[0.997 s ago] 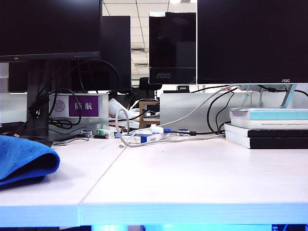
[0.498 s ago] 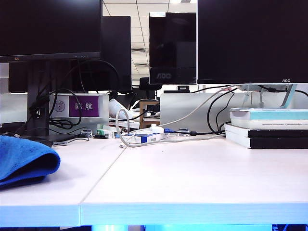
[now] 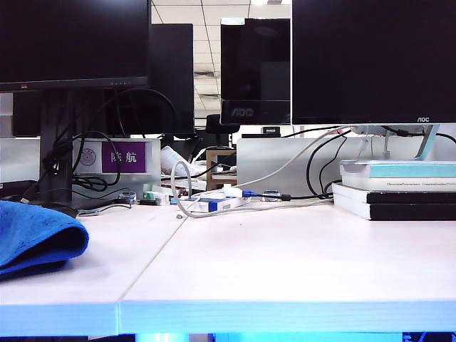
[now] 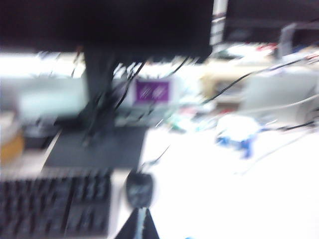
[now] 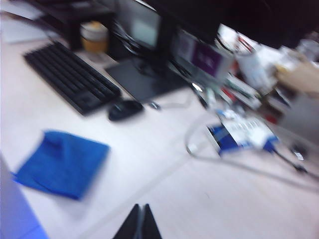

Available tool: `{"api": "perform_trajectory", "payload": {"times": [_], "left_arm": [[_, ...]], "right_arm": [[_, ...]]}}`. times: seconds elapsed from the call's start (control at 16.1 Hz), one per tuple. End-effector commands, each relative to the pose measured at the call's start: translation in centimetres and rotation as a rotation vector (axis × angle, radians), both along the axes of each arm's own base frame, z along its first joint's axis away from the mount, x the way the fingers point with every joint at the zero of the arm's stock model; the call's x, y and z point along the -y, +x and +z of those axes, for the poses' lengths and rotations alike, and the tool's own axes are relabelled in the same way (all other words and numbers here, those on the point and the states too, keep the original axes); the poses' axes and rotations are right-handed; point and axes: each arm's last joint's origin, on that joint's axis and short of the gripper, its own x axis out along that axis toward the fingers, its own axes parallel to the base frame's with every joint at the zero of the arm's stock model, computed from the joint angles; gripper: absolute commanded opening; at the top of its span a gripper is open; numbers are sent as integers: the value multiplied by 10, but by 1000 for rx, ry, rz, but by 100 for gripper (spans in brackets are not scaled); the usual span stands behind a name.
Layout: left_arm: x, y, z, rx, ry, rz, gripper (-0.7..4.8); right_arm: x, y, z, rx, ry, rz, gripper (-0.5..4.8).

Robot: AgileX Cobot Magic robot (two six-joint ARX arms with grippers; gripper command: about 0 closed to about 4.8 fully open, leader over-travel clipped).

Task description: Wipe the table from right to left using the rag.

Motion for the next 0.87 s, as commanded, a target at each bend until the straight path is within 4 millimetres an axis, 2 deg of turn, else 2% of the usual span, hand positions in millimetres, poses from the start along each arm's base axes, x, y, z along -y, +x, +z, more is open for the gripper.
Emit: {"api": "perform_trajectory", "payload": {"times": [0.06, 0.25, 0.31, 0.5, 0.62, 0.87], "left_arm": [[-1, 15, -29, -37, -54, 41, -5], [0, 26, -65, -132, -146, 60, -5], [0, 29, -72, -124, -146, 59, -5], [0, 35, -86, -55, -151, 37, -5], [1, 37, -97, -67, -148, 4, -5], [3, 40, -109, -22, -127, -49, -5]], "right_arm": [[17, -8, -36, 69, 48, -143, -1], [37, -18, -91, 101, 37, -289, -1], [44, -22, -109, 105, 39, -339, -1], [57, -29, -144, 94, 6, -424, 0], [64, -35, -161, 68, 10, -406, 0], [70, -42, -167, 24, 34, -344, 0]]}}
